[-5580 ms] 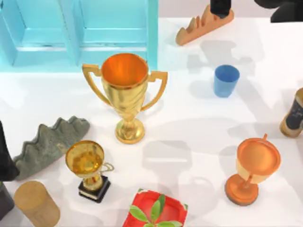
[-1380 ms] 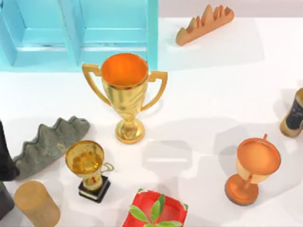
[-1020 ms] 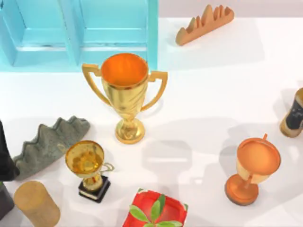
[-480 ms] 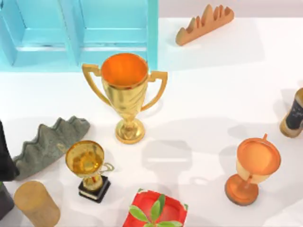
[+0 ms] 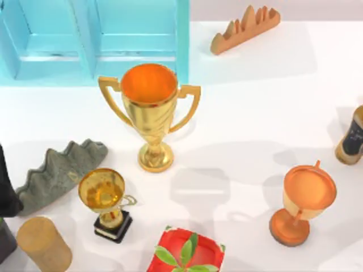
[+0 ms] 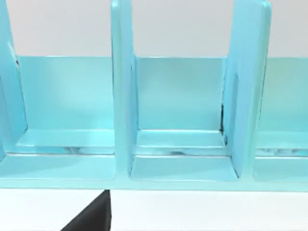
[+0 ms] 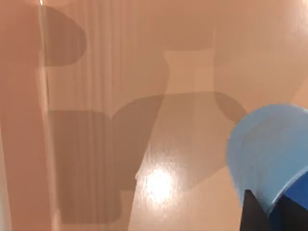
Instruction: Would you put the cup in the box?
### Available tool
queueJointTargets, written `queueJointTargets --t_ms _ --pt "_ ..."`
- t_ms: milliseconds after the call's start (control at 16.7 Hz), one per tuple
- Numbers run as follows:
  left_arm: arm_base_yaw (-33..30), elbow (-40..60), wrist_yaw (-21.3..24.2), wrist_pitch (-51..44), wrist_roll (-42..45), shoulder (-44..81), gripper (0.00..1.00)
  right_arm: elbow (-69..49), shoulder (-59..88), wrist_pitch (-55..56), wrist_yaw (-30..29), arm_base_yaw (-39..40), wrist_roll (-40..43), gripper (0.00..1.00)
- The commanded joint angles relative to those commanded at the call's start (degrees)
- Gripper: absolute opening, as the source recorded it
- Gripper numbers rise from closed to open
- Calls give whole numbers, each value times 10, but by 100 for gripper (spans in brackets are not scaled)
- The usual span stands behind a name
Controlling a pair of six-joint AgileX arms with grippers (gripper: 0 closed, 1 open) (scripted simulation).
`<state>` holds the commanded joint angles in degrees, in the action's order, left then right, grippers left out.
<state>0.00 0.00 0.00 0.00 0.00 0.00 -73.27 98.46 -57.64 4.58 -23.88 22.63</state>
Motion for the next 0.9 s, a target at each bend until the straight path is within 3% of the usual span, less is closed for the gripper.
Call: queueJointTargets --t_ms 540,900 --pt "0 0 0 0 0 0 100 0 0 0 0 0 0 98" --pt "0 0 0 0 0 0 100 0 0 0 0 0 0 100"
